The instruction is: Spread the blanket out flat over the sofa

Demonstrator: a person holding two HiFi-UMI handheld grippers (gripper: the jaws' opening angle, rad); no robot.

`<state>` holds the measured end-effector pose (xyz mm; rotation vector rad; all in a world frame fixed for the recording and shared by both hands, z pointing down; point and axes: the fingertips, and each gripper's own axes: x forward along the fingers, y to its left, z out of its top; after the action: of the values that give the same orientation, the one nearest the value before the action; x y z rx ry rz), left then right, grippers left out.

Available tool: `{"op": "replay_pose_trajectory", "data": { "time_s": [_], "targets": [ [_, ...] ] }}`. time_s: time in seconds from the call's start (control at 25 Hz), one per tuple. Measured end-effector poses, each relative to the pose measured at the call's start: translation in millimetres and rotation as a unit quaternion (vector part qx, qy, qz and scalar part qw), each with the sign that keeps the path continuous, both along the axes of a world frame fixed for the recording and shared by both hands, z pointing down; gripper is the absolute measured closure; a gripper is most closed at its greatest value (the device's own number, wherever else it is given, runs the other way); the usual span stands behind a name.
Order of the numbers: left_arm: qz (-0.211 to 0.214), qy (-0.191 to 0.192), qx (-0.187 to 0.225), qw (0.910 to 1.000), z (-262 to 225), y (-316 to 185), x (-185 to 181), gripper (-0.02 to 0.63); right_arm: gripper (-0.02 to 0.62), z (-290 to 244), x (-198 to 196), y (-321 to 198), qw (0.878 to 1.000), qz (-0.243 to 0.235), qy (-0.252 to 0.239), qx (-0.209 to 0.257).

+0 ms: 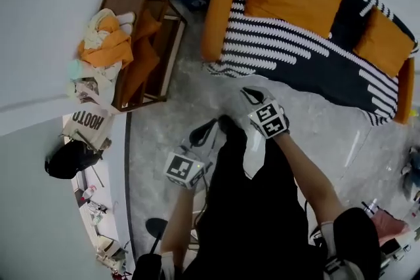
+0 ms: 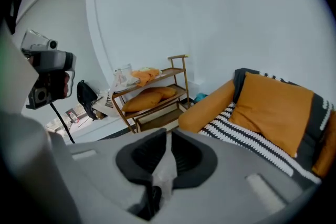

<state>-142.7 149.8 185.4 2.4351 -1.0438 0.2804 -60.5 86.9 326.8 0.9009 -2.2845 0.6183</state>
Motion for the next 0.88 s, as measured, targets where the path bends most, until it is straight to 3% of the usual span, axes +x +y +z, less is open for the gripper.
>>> {"op": "replay_pose_trajectory", "data": {
  "time_s": [0.2,0.48,0.88],
  "targets": [
    [0.005,0.000,0.015,0.9999,-25.5,-3.3,41.6,0.595,0.592,-58.5,57.4,7.9,0.999,0.027,-0.018,0.034],
    [0.009,0.028,0.067,0.9973,-84.7,-20.0,143.3,0.595,0.601,-136.1,168.5,18.1,0.991,0.081,-0.064,0.080],
    [0.041,0.047,0.117,0.9912,-143.9,-23.5,284.5,0.595,0.603,-231.5,295.2,38.9,0.979,0.089,-0.112,0.144]
  ]
}}
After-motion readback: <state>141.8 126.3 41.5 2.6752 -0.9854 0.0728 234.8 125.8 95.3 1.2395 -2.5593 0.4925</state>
